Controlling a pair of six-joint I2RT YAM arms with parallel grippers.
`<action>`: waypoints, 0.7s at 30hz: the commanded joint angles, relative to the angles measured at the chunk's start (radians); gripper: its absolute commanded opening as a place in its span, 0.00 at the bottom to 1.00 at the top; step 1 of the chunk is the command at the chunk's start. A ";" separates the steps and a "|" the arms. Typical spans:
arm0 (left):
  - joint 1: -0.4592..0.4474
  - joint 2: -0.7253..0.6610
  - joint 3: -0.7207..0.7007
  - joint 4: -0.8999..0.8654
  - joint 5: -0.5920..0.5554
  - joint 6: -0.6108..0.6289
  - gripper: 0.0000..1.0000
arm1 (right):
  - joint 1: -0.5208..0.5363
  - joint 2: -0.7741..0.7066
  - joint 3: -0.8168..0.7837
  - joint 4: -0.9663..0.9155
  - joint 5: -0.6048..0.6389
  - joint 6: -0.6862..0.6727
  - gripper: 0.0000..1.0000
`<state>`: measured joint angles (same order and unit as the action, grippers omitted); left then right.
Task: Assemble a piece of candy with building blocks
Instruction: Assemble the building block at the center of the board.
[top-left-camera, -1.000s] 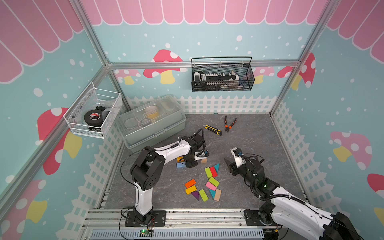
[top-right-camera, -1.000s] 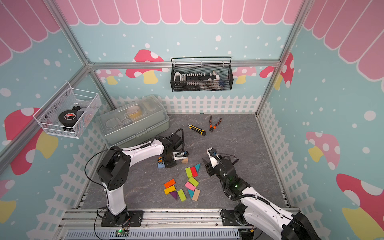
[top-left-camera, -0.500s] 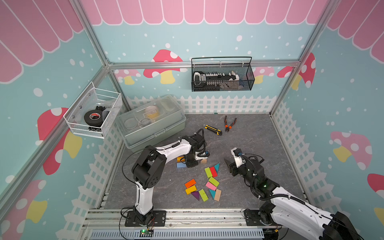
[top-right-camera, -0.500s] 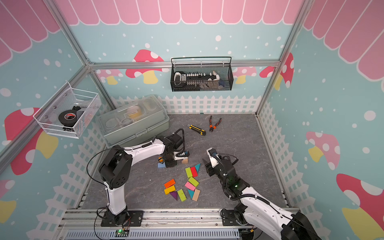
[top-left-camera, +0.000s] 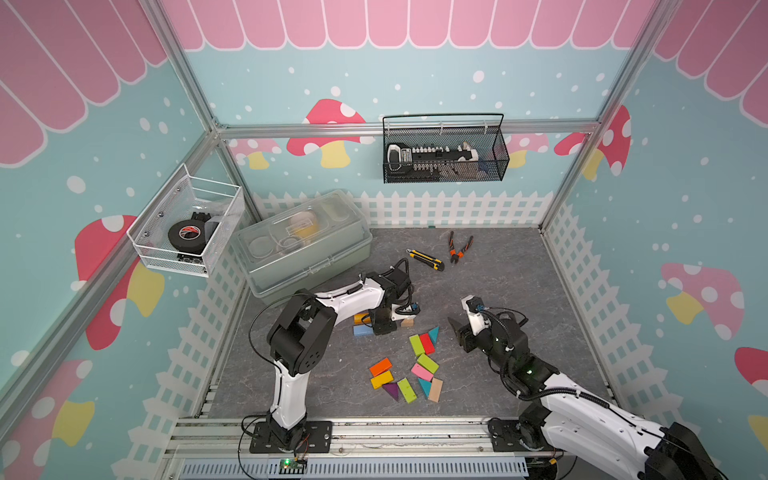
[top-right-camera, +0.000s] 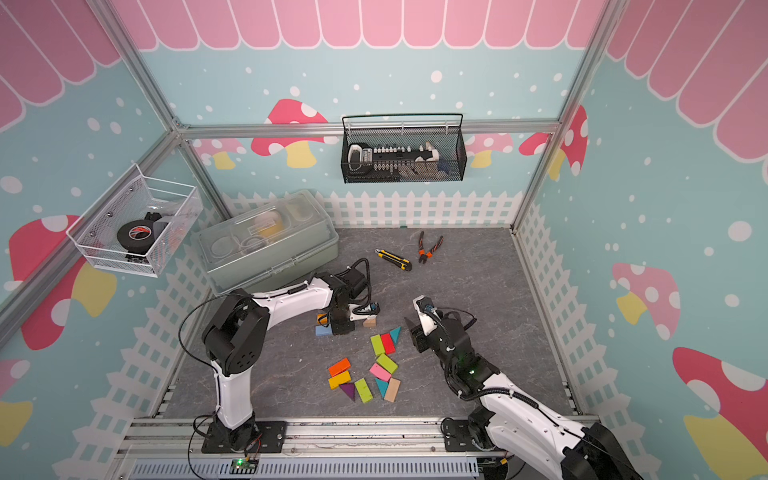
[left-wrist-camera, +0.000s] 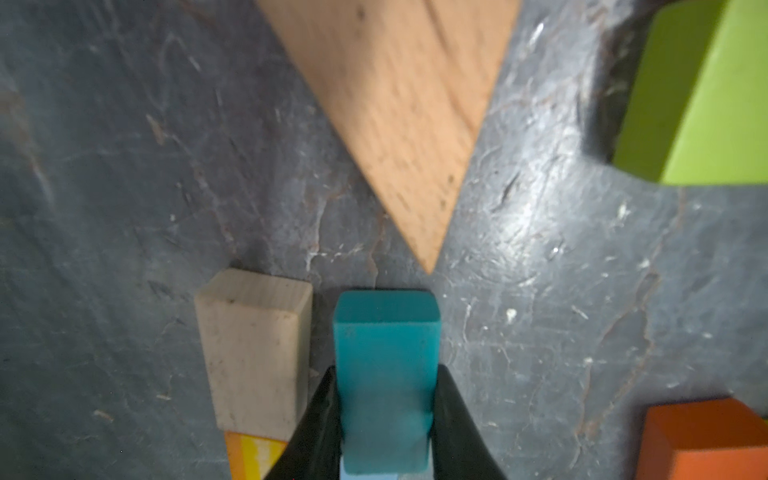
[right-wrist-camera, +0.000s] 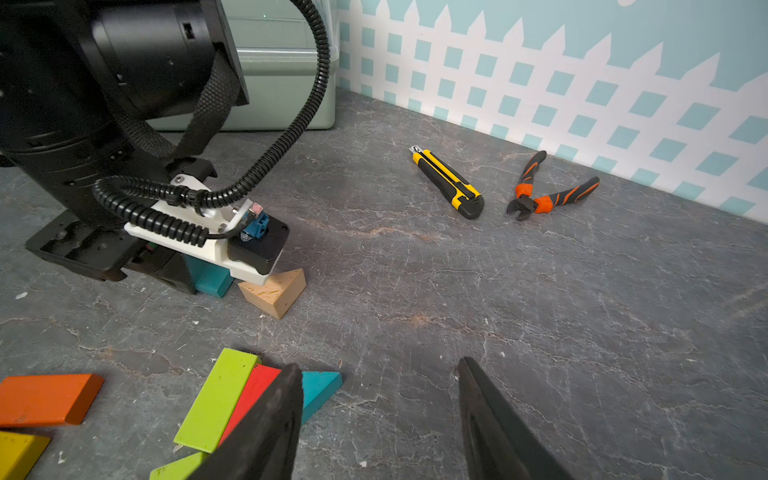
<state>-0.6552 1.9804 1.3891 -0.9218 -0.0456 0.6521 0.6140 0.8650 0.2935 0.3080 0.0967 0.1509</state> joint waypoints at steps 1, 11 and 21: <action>0.003 0.017 0.018 0.011 -0.017 0.038 0.24 | -0.006 0.009 -0.013 0.033 -0.005 0.013 0.60; 0.005 -0.008 0.001 0.013 -0.014 0.047 0.30 | -0.006 0.022 -0.010 0.037 -0.006 0.017 0.60; 0.006 -0.032 -0.022 0.014 -0.016 0.052 0.36 | -0.007 0.028 -0.008 0.042 -0.015 0.021 0.60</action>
<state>-0.6548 1.9789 1.3766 -0.9115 -0.0608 0.6666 0.6140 0.8871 0.2935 0.3199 0.0898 0.1516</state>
